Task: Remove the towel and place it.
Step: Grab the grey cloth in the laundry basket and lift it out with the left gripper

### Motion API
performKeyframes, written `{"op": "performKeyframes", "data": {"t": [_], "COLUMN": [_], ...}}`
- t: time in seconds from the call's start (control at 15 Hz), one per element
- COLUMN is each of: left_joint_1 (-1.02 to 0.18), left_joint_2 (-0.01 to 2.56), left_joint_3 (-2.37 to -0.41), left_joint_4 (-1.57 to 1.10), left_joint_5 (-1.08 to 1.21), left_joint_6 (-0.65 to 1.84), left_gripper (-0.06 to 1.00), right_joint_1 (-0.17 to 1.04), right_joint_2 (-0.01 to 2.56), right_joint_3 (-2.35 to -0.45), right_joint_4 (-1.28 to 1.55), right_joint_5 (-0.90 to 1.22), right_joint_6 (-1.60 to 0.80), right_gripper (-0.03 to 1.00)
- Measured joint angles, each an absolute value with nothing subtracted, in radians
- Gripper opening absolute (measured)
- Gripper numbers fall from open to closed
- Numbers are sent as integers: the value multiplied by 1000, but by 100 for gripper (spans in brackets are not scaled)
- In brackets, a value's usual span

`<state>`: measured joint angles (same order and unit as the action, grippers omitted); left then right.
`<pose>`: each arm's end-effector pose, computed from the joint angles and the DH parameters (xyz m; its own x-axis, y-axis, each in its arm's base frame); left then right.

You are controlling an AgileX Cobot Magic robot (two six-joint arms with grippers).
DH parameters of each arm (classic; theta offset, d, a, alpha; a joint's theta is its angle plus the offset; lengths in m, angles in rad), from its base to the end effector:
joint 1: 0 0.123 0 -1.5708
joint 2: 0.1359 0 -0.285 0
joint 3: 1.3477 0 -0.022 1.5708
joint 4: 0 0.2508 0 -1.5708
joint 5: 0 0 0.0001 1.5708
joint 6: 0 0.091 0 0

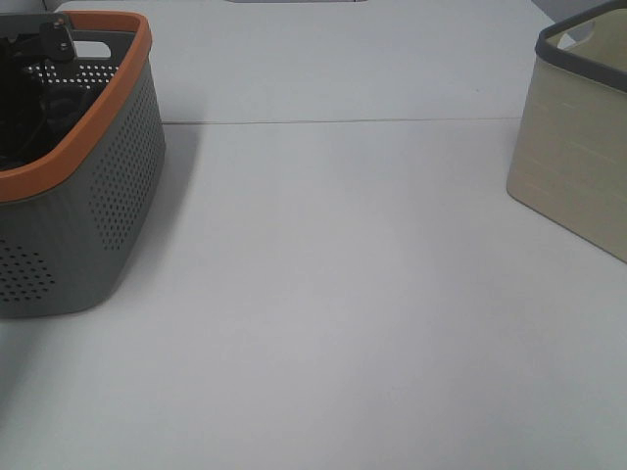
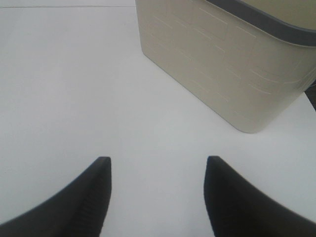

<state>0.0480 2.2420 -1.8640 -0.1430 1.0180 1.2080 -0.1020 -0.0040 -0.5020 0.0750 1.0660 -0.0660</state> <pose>0.4761 0.0118 0.1821 -0.4231 0.8795 -0.2177 0.8658 0.4633 0.1889 -0.0054 0.0066 0.2776 -0.4531 0.0166 -0.8913 0.0301 0.9995 0.0033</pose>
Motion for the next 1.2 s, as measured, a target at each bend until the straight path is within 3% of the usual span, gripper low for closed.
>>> {"op": "performKeyframes", "data": {"t": [0.47,0.6,0.73,0.8,1.2], "left_joint_1": [48,48,48,48,48], "left_joint_2": [2242,2242,2242,2244,2135], "left_joint_3": [-1864,-1864,-1864,-1864,-1902], "left_joint_4": [-150,-146,-144,-143,-142], "left_joint_5": [1029,1007,994,994,1103], "left_joint_6": [1162,1159,1160,1170,1104], "left_gripper": [57,42,11,2,0], "right_joint_1": [-102,-102,-102,-102,-102], "right_joint_2": [-4,-4,-4,-4,-4], "right_joint_3": [-502,-502,-502,-502,-502], "right_joint_4": [75,75,75,75,75], "right_joint_5": [1066,1066,1066,1066,1066], "right_joint_6": [-66,-66,-66,-66,-66], "right_gripper": [50,50,50,50,50]}}
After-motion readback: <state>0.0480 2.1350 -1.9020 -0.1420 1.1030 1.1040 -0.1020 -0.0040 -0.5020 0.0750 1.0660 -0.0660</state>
